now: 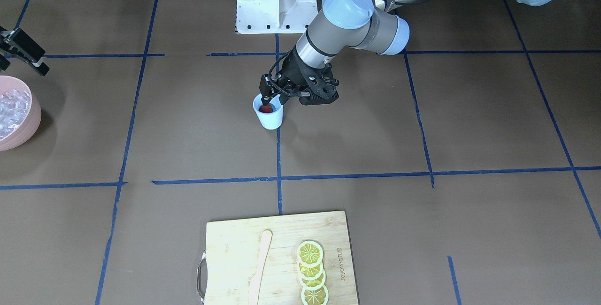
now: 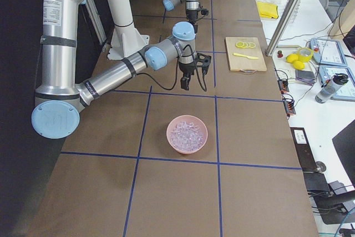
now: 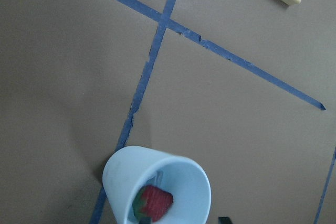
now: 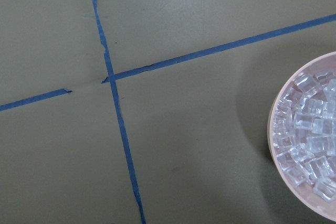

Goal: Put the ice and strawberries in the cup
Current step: 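Open the left gripper to drop the strawberry into the cup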

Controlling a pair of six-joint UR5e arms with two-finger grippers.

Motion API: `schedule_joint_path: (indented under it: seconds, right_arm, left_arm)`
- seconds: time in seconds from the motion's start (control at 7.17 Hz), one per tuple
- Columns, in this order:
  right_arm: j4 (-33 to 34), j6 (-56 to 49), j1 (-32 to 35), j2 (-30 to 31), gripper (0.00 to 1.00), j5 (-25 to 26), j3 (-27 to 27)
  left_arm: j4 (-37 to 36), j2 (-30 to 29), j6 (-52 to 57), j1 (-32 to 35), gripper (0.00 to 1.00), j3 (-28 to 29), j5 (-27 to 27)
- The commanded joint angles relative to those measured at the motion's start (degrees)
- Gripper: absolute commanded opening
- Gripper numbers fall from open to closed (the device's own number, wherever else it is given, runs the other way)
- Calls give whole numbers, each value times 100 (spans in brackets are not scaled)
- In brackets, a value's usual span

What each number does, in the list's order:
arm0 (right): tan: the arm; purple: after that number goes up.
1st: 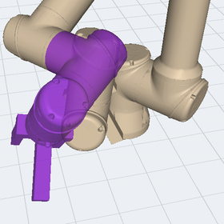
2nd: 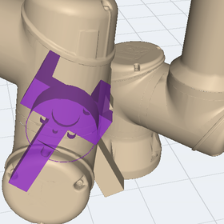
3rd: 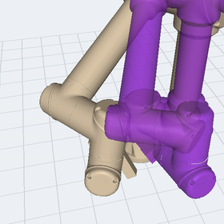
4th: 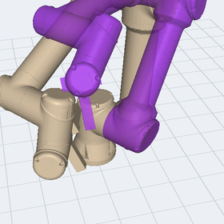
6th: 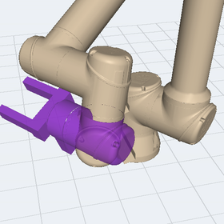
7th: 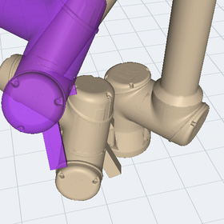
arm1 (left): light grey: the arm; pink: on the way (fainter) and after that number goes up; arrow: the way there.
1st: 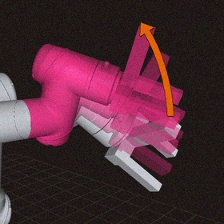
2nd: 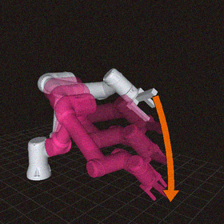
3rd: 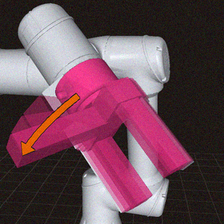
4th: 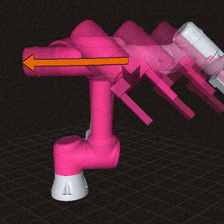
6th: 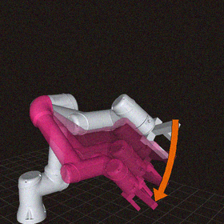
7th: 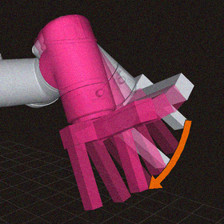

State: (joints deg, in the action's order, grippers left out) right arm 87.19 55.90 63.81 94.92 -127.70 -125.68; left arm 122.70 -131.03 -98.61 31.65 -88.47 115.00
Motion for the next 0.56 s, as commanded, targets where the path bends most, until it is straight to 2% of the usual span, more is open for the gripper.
schedule_joint_path:
  seconds: [0.0, 0.14, 0.42]
  right_arm:
    - [-9, 0, 0, 0, 100, 0, 9]
    - [17, -9, 9, -9, 100, 0, 9]
    - [53, -629, 340, 43, 100, -105, 70]
  left_arm:
    - [0, 24, 17, 0, 72, -30, -4]
    - [-9, 85, 26, 104, 76, -117, 5]
    - [-18, 1118, 121, 646, 77, -1054, 345]
